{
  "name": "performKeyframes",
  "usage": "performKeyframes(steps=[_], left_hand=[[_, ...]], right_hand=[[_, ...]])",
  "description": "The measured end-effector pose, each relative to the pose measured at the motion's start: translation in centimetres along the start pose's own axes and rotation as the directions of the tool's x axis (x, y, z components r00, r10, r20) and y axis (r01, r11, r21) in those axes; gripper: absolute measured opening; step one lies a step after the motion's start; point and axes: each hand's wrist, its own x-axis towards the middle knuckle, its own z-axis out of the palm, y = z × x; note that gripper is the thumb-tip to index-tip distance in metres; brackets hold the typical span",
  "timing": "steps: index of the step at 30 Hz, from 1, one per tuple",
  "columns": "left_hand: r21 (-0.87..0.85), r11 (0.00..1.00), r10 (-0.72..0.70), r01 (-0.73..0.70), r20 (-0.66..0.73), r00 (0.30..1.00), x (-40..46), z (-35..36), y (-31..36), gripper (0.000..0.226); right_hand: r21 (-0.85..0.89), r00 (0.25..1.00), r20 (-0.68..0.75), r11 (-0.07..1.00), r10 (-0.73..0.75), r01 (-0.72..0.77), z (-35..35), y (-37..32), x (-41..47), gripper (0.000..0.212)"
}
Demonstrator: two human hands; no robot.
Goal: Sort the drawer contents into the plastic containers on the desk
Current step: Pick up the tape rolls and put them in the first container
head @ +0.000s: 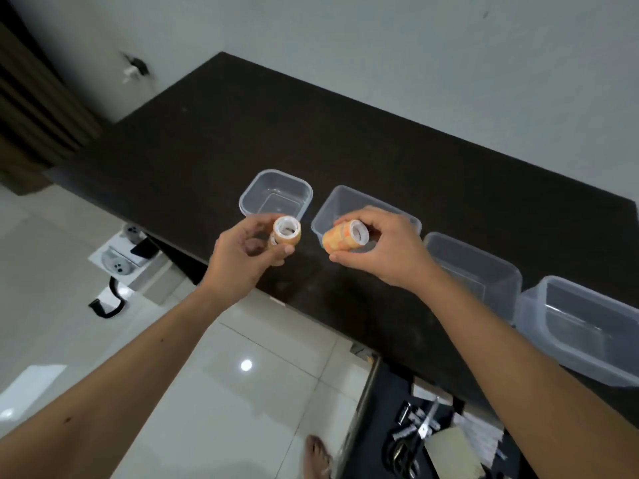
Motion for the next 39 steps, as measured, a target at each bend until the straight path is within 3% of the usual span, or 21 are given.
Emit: performKeyframes(steps=[4,9,13,20,31,39], left_hand=[[0.152,0.988,0.007,0.001,-0.05,0.999,4.2,-3.0,0.2,0.045],[0.28,0.96,0.019,0.004,-0.078,0.997,8.0,-4.7,0.6,0.045],[0.35,0.934,-0.043,0.065,-0.07,0.997,9.7,-5.4,0.3,0.046],[0.263,0.956,-0.127,0.133,-0.04,0.991,9.4,-6.1,-0.2,0.05],[0.256,0.964,-0.049,0.071,-0.09,0.995,6.6,-5.9,0.6,0.038],[0.132,0.991,-0.03,0.03,-0.002,1.0,1.6,-1.4,1.7,0.041]], right_hand=[[0.014,0.999,0.028,1.0,-0.026,0.025,1.4,-1.6,6.5,0.045],[-0.09,0.996,0.074,0.994,-0.052,0.058,3.0,-1.9,13.0,0.047],[-0.144,0.987,0.157,0.988,-0.031,0.054,4.6,-1.5,15.4,0.048],[-0.162,0.981,0.187,0.983,-0.053,0.084,6.2,-0.3,15.9,0.066],[-0.169,0.989,0.06,0.975,-0.135,0.143,4.2,-0.1,13.6,0.052],[-0.187,0.992,-0.03,0.975,-0.126,0.118,0.1,-0.3,5.0,0.048]])
